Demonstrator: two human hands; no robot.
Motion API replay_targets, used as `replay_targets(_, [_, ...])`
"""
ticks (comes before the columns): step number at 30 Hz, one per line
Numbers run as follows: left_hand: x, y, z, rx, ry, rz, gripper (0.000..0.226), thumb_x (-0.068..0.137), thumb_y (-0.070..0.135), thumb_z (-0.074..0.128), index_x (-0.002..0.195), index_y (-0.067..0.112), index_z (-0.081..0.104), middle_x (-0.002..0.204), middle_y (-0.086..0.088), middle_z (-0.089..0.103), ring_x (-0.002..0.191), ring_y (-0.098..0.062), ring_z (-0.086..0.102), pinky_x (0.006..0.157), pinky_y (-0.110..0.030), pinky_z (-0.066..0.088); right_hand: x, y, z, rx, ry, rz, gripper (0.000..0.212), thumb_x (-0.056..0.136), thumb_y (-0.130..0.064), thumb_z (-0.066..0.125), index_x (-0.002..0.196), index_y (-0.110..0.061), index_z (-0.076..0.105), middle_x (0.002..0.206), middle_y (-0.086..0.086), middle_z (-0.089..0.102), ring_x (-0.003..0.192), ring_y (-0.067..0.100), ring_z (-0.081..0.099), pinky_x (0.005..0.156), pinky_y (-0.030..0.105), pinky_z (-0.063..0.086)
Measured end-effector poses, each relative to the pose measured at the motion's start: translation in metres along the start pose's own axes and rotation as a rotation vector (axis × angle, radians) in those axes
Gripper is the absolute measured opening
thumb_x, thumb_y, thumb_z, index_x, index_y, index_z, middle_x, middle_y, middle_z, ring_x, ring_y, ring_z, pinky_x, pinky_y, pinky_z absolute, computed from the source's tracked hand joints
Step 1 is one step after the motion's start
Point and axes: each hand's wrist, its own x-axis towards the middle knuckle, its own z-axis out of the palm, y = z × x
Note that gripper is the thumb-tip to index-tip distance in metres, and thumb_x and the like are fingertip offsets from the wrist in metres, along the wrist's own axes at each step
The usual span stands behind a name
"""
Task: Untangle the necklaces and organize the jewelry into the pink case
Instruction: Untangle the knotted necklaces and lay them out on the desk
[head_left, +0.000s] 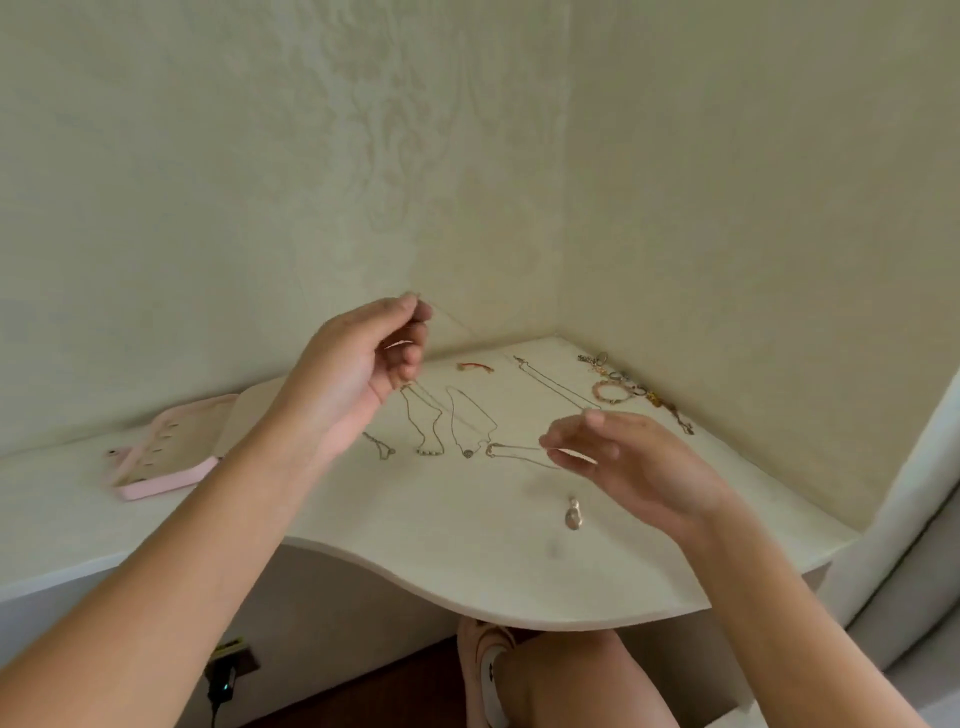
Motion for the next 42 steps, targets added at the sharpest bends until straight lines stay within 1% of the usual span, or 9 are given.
replay_targets(3, [0.009,-0.007,-0.013,-0.213,0.113,-0.074,0.021,0.097,0.016,0.051,0.079,0.009,0.06,0.059,0.002,0.056,0.048,-0.005,0.051,0.044,-0.014,0.044,0.005,0.009,-0.01,0.425,0.045,0.012,0.027,0.069,-0.023,0.08,0.061,-0.013,0.056,0.069,0.007,0.058,0.075,0.025,0.066,0.082,0.041,0.056])
replay_targets(7, [0.009,-0.032,-0.03,-0.303,0.196,-0.156,0.02,0.098,0.013,0.049,0.081,0.008,0.059,0.057,0.002,0.057,0.044,-0.004,0.05,0.041,-0.014,0.042,0.01,0.013,-0.006,0.508,0.213,0.13,0.026,0.077,-0.022,0.072,0.064,-0.011,0.053,0.055,-0.001,0.034,0.042,0.012,0.043,0.056,0.027,0.056])
replay_targets(14, [-0.002,-0.085,-0.065,-0.148,0.31,-0.242,0.024,0.098,0.005,0.046,0.079,0.0,0.06,0.065,-0.006,0.053,0.043,-0.007,0.055,0.042,-0.019,0.05,0.021,0.031,0.01,-0.525,0.395,0.392,0.031,0.086,-0.018,0.067,0.061,-0.011,0.051,0.045,-0.003,0.039,0.038,0.011,0.029,0.042,0.022,0.026])
replay_targets(19, [0.001,-0.103,-0.096,0.181,0.356,-0.287,0.02,0.097,0.005,0.051,0.082,-0.005,0.061,0.069,-0.013,0.055,0.048,-0.016,0.058,0.048,-0.025,0.055,0.043,0.044,0.028,-0.989,0.231,0.509,0.028,0.08,-0.014,0.062,0.056,-0.011,0.048,0.04,-0.006,0.042,0.039,0.013,0.034,0.044,0.02,0.027])
replay_targets(25, [0.019,-0.11,-0.125,0.504,0.392,-0.338,0.026,0.098,0.003,0.048,0.075,-0.002,0.058,0.063,-0.013,0.051,0.044,-0.017,0.052,0.038,-0.019,0.045,0.07,0.053,0.054,-1.153,0.095,0.507,0.019,0.083,-0.014,0.056,0.065,-0.015,0.052,0.072,0.001,0.067,0.051,0.007,0.045,0.05,0.019,0.036])
replay_targets(29, [0.03,-0.11,-0.139,1.055,0.353,-0.313,0.034,0.099,0.016,0.049,0.071,0.001,0.061,0.058,-0.008,0.057,0.05,-0.019,0.055,0.047,-0.026,0.042,0.073,0.051,0.054,-1.105,0.083,0.478,0.004,0.085,-0.018,0.058,0.084,-0.014,0.058,0.082,0.005,0.069,0.057,0.013,0.049,0.055,0.023,0.038])
replay_targets(33, [0.025,-0.096,-0.109,1.708,0.327,-0.234,0.037,0.099,0.037,0.044,0.104,0.003,0.06,0.081,-0.006,0.059,0.075,-0.025,0.056,0.057,-0.03,0.038,0.061,0.045,0.023,-1.07,0.177,0.348,0.01,0.086,-0.027,0.064,0.094,-0.022,0.06,0.074,-0.005,0.063,0.054,0.005,0.052,0.055,0.02,0.039])
replay_targets(39, [0.027,-0.11,-0.03,1.409,-0.171,0.12,0.042,0.101,0.032,0.042,0.14,0.015,0.046,0.139,-0.004,0.051,0.125,-0.02,0.05,0.1,-0.027,0.036,0.041,0.025,-0.036,-1.239,0.355,0.196,0.006,0.09,-0.022,0.061,0.085,-0.021,0.065,0.084,-0.01,0.061,0.08,0.01,0.056,0.057,0.012,0.034])
replay_targets(42, [0.026,-0.127,-0.004,1.381,-0.505,0.135,0.05,0.102,0.038,0.037,0.15,0.023,0.028,0.156,0.004,0.028,0.143,-0.012,0.024,0.111,-0.019,0.015,0.031,0.032,-0.051,-1.417,0.319,0.262,0.032,0.093,-0.031,0.056,0.123,-0.021,0.057,0.128,0.0,0.054,0.122,0.02,0.046,0.093,0.026,0.038])
